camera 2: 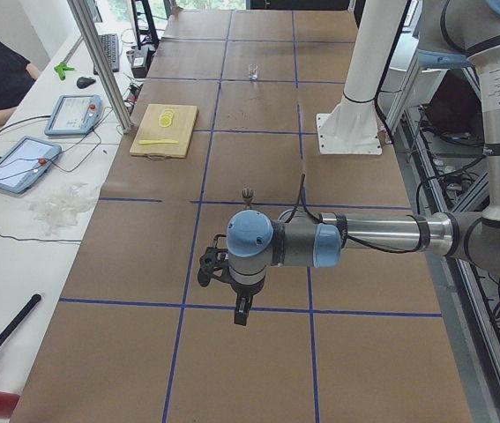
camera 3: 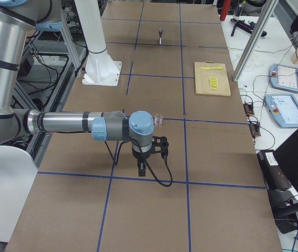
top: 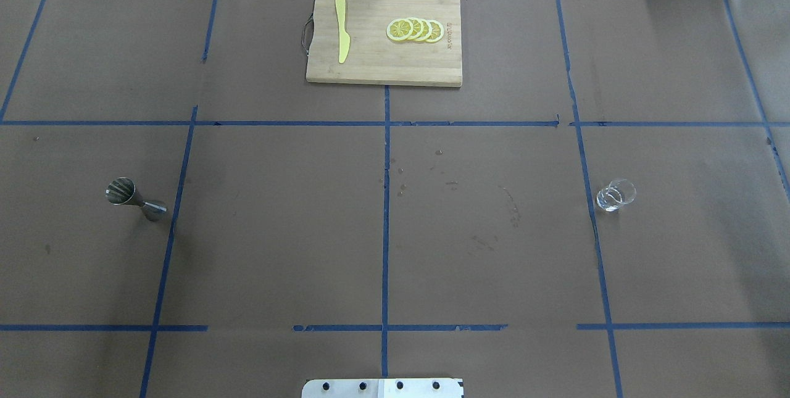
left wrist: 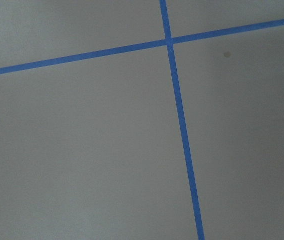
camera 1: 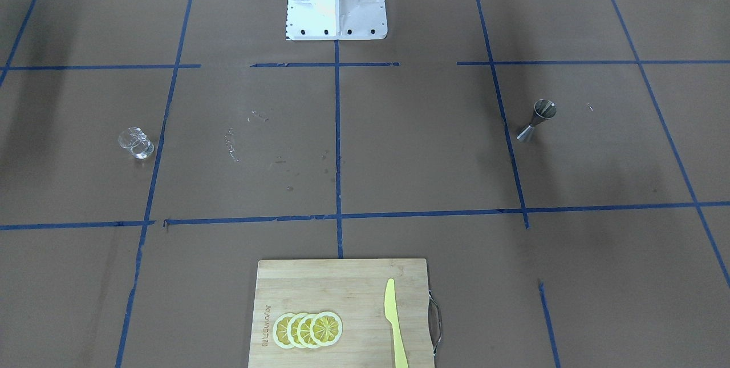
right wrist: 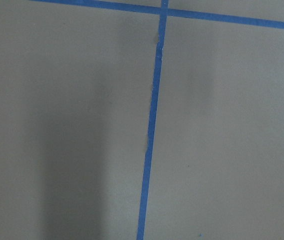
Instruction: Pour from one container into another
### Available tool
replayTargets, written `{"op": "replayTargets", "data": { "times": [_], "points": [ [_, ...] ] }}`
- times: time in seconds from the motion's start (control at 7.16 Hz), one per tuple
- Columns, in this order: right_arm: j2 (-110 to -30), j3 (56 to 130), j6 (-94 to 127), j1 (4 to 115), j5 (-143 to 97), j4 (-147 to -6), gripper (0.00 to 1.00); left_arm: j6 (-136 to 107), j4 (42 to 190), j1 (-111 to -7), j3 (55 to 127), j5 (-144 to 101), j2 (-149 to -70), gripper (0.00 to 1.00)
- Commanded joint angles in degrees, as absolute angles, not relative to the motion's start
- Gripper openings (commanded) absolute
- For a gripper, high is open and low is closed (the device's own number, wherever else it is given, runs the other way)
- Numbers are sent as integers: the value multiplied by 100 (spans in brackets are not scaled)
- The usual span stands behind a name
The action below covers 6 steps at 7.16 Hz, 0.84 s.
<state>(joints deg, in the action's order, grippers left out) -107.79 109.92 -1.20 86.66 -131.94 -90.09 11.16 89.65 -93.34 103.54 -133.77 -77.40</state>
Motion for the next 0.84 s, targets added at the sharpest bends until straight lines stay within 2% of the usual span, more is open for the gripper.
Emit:
{"op": "replayTargets", "data": {
  "times": [0.0, 0.7],
  "points": [
    [-10784, 10995, -132, 8666, -13192, -9009, 100, 1125, 8965, -9334, 10336, -13412, -7761, 100],
    [-10557, 11153, -62, 8657, -13342, -9000, 100, 1151, 9141, -9325, 10301, -13386, -7945, 100]
  ]
}}
